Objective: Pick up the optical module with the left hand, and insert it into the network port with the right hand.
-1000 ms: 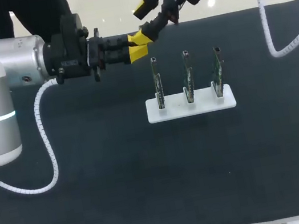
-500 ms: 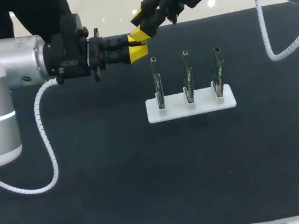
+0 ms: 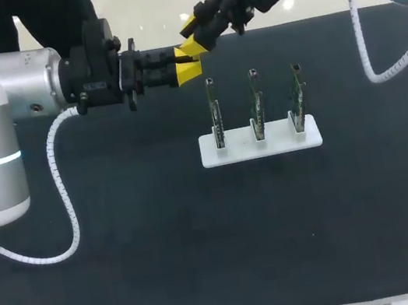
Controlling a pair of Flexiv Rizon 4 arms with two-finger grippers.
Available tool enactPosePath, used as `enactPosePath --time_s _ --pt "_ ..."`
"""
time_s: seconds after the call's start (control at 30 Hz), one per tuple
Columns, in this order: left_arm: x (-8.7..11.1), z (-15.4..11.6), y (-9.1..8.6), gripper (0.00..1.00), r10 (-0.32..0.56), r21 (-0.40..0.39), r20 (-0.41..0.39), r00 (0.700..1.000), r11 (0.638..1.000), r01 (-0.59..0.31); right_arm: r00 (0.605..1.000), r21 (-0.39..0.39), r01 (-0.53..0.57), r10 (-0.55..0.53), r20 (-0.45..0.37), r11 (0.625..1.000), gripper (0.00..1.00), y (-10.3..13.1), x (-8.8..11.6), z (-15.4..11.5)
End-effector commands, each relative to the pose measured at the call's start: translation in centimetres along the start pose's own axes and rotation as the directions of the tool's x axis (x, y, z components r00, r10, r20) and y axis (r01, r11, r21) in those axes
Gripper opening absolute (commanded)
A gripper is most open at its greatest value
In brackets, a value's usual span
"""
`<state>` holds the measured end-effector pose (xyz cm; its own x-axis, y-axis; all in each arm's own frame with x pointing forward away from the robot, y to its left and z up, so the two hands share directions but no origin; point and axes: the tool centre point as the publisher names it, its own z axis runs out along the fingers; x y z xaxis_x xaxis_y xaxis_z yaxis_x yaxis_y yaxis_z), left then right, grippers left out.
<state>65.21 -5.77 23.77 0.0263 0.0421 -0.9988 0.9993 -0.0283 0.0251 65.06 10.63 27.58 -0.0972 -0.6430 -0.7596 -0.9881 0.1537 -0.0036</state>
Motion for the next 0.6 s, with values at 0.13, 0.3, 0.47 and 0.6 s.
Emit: enactPosePath --time_s 0.13,0.3,0.47,0.6 --pt "0.06 0.01 0.0 0.0 0.001 -0.001 0.002 1.0 1.0 -0.001 1.0 -0.007 0.005 -0.005 0.002 1.0 0.33 -0.31 0.21 -0.16" --pt "0.06 0.01 0.0 0.0 0.001 -0.001 0.002 1.0 1.0 -0.001 1.0 -0.002 0.007 -0.007 0.003 1.0 0.13 -0.3 0.33 -0.15" --pt "0.06 0.01 0.0 0.0 0.001 -0.001 0.002 1.0 1.0 -0.001 1.0 0.002 0.005 -0.005 0.005 1.0 0.0 -0.24 0.4 -0.16" --pt "0.06 0.01 0.0 0.0 0.001 -0.001 0.002 1.0 1.0 -0.001 1.0 0.0 0.005 -0.005 0.004 1.0 0.0 -0.15 0.42 -0.18"
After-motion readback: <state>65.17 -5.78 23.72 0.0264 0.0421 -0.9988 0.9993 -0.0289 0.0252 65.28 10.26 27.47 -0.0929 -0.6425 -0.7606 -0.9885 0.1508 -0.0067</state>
